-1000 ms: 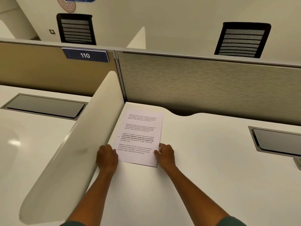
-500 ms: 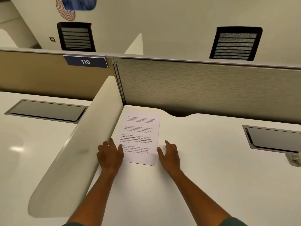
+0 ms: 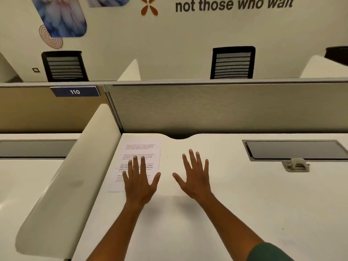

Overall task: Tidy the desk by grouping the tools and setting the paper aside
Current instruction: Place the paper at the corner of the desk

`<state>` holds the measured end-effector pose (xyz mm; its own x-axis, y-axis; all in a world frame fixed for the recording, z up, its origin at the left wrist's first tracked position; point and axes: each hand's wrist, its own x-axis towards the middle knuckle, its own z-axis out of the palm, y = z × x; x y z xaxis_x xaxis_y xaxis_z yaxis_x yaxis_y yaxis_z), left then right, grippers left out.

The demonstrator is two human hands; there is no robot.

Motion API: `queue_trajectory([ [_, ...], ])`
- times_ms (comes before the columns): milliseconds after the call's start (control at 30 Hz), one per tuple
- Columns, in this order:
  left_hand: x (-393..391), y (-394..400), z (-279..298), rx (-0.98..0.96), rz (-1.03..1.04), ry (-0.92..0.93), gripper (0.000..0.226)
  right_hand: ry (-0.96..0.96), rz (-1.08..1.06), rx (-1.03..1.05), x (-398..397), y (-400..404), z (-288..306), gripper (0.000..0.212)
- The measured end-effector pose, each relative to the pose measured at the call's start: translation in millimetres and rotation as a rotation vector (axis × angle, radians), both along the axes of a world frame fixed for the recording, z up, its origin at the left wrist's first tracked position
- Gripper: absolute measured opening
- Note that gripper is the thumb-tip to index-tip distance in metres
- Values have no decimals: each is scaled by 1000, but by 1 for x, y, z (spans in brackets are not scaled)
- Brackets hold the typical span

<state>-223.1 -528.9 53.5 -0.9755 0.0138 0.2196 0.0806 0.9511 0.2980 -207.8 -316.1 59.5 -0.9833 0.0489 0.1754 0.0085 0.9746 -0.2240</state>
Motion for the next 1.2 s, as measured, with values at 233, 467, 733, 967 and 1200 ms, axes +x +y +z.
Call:
queue_trajectory([
  [233,20,70,11,21,-138,3,92,14,-91,43,35,60,17,85],
  [467,50,156,20,28,-262,-29,90,24,-188,41,75,136,24,86],
  [733,95,264,25,34,-329,-73,94,-11,-243,12,131,241,28,82],
  [967,139,335,25,44,-288,-140,96,-61,-196,17,164,327,22,77],
  [1200,178,353,6,17,-238,-223,94,-147,-130,-26,190,363,5,75],
])
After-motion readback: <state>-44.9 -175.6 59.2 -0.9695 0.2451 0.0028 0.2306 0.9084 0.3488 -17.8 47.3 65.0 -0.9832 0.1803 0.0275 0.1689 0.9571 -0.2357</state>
